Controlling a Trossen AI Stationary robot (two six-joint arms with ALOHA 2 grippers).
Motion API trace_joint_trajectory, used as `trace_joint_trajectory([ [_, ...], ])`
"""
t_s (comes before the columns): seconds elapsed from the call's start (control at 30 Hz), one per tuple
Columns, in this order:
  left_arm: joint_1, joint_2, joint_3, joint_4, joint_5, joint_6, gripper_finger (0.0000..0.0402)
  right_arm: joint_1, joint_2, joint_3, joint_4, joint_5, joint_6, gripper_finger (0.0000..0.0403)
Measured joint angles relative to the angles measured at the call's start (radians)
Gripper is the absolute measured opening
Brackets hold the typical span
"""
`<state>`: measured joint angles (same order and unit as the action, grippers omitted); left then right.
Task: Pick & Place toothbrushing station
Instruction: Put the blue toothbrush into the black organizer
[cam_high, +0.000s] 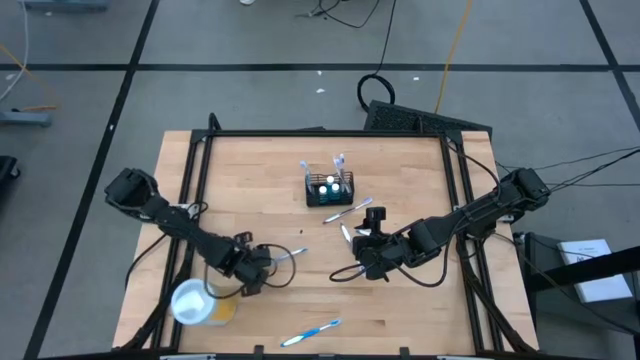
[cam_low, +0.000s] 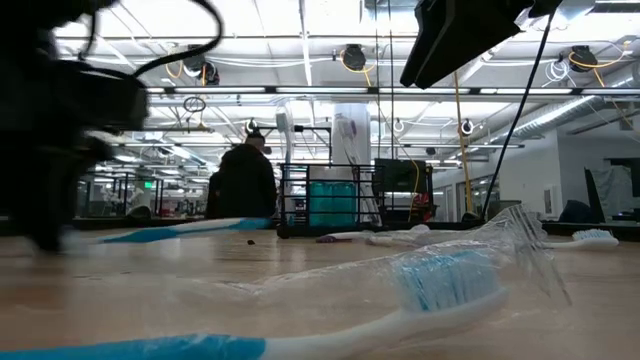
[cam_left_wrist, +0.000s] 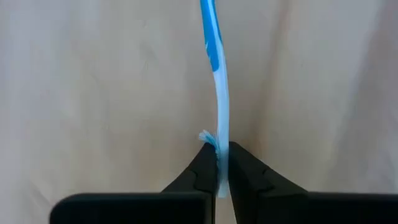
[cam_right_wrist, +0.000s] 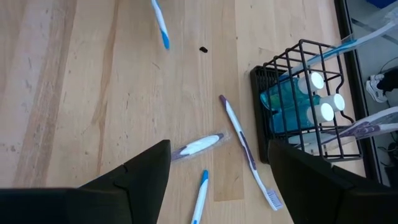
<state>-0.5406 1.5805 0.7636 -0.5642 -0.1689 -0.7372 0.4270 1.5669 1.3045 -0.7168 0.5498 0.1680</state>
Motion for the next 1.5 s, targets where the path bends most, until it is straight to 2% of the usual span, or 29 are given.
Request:
trace_joint_trajectory([
  [0.1,0.041,0.019,0.033,-0.002,-0.059,0.076,0.0018,0.0,0.0,0.0,0.01,0.0,0.001,0.026],
  [0.27,0.103,0.099,0.1,-0.019,-0.076,0.203,0.0018,0.0,0.0,-0.004,0.018,-0.006,0.012,0.026],
  [0.33,0.116,0.134,0.133,-0.042,-0.099,0.245,0.0018,-0.003,0.0,-0.023,0.052,-0.046,-0.003,0.026],
  [0.53,0.121,0.223,0.249,-0.144,-0.173,0.331,0.0018,-0.05,0.001,-0.13,0.284,-0.164,-0.053,0.026],
  [0.7,0.125,0.237,0.311,-0.13,-0.216,0.391,0.0018,-0.109,0.001,-0.229,0.512,-0.237,-0.074,0.026],
  [0.8,0.135,0.237,0.325,-0.126,-0.232,0.418,0.0018,-0.138,0.001,-0.281,0.614,-0.28,-0.072,0.026],
  [0.97,0.155,0.237,0.332,-0.11,-0.244,0.448,0.0018,-0.171,0.001,-0.326,0.679,-0.299,-0.059,0.026],
  [1.07,0.166,0.236,0.332,-0.074,-0.243,0.474,0.0018,-0.186,0.001,-0.352,0.744,-0.345,-0.046,0.026],
  [1.5,0.181,0.235,0.333,-0.007,-0.247,0.515,0.0018,-0.226,0.096,-0.357,0.762,-0.397,-0.027,0.026],
])
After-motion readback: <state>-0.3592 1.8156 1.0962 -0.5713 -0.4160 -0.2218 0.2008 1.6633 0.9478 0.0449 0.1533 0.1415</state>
